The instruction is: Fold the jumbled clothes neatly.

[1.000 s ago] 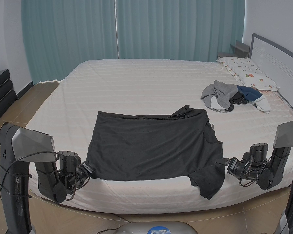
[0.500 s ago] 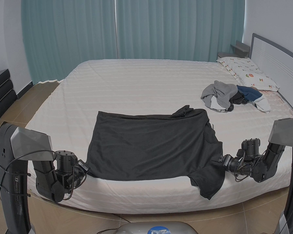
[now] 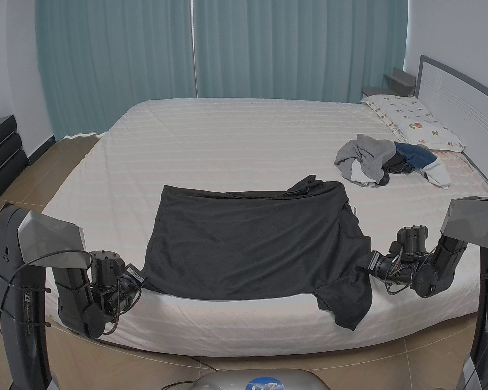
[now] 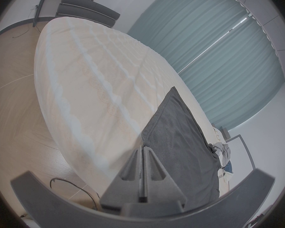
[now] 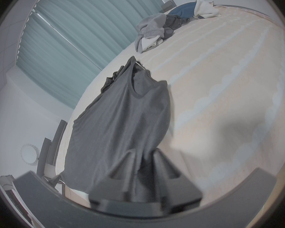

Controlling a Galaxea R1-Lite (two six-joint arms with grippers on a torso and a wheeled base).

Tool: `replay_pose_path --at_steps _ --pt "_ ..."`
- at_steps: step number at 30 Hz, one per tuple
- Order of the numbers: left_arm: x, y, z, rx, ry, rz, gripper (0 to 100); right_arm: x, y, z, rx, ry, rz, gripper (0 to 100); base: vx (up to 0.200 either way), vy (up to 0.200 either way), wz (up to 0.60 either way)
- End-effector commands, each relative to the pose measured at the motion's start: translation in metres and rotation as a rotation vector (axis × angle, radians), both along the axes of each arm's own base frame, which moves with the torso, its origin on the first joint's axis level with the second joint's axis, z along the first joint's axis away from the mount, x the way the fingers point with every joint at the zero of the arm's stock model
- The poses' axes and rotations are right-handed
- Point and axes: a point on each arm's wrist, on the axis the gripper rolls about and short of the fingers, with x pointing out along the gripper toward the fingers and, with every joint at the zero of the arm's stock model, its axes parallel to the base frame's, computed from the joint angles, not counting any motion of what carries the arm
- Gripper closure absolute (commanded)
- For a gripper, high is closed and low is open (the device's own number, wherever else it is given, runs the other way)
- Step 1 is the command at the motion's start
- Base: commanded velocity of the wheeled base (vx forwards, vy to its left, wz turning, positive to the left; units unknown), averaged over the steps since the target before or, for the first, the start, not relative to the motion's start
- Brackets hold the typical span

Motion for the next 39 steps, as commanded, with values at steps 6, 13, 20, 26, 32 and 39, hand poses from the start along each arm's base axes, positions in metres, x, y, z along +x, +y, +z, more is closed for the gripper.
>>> replay_pose_path --at_steps 6,13,20,26,32,39 --pt "0.000 0.000 0.000 0.001 0.002 -0.001 100 0.020 -0.012 0.006 0.017 -0.072 -0.039 100 0.000 0.000 0.00" --pt "0.000 0.000 -0.001 0.001 0.003 -0.001 100 0.024 -0.011 -0.008 0.018 -0.128 -0.036 100 0.000 0.000 0.00" --pt "0.000 0.000 -0.001 0.002 0.003 0.000 100 0.024 -0.011 -0.012 0.018 -0.129 -0.036 0 0.000 0.000 0.00" --pt "0.000 0.000 -0.001 0.003 0.003 -0.001 100 0.024 -0.021 -0.006 0.017 -0.201 -0.060 0 0.000 0.000 0.00" --pt "0.000 0.000 -0.001 0.003 0.003 -0.001 100 0.007 -0.034 0.003 0.017 -0.197 -0.074 0 0.000 0.000 0.00" --pt "0.000 0.000 -0.001 0.003 0.003 -0.001 100 -0.021 -0.033 0.000 0.049 -0.136 0.073 0 0.000 0.000 0.00"
